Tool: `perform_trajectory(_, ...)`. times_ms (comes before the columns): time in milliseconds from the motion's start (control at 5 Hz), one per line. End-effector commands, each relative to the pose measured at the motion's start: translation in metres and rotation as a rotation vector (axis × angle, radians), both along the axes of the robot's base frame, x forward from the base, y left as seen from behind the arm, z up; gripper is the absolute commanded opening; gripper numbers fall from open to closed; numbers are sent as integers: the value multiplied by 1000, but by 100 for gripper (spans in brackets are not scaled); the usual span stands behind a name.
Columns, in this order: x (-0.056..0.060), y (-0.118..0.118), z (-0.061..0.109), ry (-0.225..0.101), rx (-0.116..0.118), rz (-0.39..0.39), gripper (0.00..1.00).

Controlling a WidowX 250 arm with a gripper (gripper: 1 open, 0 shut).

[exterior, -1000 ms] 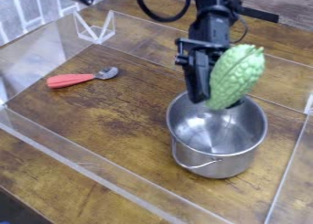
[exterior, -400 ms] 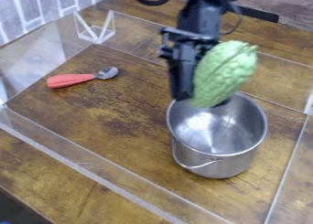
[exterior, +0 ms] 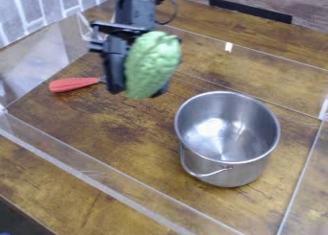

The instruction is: Remove the green object from the silver pot and put it on the table

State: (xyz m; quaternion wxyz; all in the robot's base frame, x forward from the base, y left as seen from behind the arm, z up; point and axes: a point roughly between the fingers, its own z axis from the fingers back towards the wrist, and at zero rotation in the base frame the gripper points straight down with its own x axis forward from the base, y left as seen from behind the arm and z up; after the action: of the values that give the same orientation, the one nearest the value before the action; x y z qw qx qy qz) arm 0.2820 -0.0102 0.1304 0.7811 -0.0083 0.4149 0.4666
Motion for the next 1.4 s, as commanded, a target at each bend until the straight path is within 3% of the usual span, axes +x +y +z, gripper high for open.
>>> perform_trajectory(0, -1, 28, 6, -89, 7, 21, 0)
perform_trajectory(400, 2, 68, -11, -107, 24, 71, 0)
perform_trajectory(800, 10, 84, -28, -114, 35, 77, 0)
perform_trajectory(1200, 10, 105, -43, -109, 40, 92, 0)
